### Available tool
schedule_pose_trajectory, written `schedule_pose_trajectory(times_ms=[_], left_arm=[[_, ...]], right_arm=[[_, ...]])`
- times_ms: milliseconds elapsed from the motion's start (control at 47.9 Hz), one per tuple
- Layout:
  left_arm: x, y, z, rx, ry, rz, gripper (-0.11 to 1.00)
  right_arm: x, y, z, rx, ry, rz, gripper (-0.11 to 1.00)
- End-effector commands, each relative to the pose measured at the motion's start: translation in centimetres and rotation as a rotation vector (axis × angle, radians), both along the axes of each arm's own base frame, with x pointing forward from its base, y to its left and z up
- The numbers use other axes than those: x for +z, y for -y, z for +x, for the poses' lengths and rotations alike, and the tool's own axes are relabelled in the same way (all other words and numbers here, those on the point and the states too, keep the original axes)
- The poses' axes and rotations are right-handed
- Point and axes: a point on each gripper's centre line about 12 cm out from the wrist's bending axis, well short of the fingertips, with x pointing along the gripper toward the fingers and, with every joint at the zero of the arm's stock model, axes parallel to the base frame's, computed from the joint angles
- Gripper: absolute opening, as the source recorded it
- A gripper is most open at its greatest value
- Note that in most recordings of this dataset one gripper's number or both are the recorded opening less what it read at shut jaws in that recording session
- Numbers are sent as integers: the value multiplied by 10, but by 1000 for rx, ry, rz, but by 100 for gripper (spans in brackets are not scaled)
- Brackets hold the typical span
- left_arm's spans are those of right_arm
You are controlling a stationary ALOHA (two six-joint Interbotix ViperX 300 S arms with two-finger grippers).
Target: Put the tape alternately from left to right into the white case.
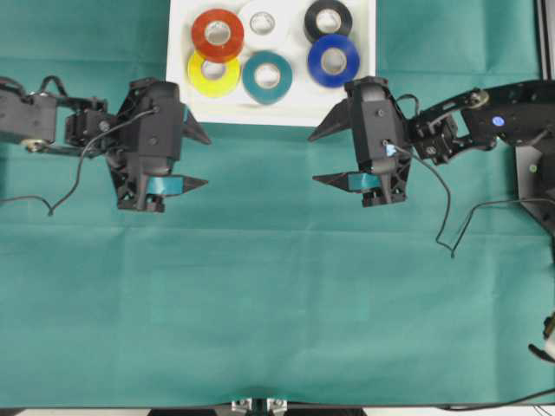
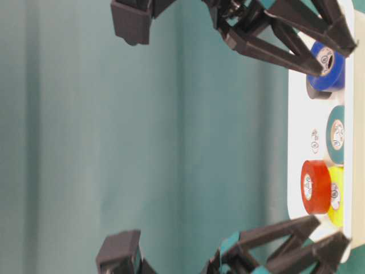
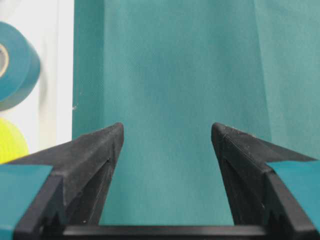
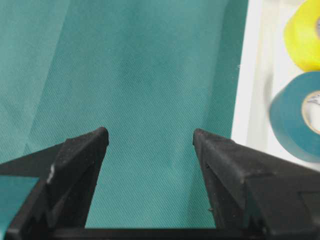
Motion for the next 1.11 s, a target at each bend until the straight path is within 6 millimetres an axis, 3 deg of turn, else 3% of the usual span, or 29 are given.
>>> schedule_pose_trajectory(times_ms=[0,605,1086], left_arm=[[14,0,-3,1,48,-2,95],[26,-1,-52,7,123,-1,95],[29,-1,-78,6,176,-1,95]], right_arm=[[11,1,-2,-10,25,-10,76],[27,2,-39,-41,62,-34,76],[32,2,-49,-47,86,-29,76]])
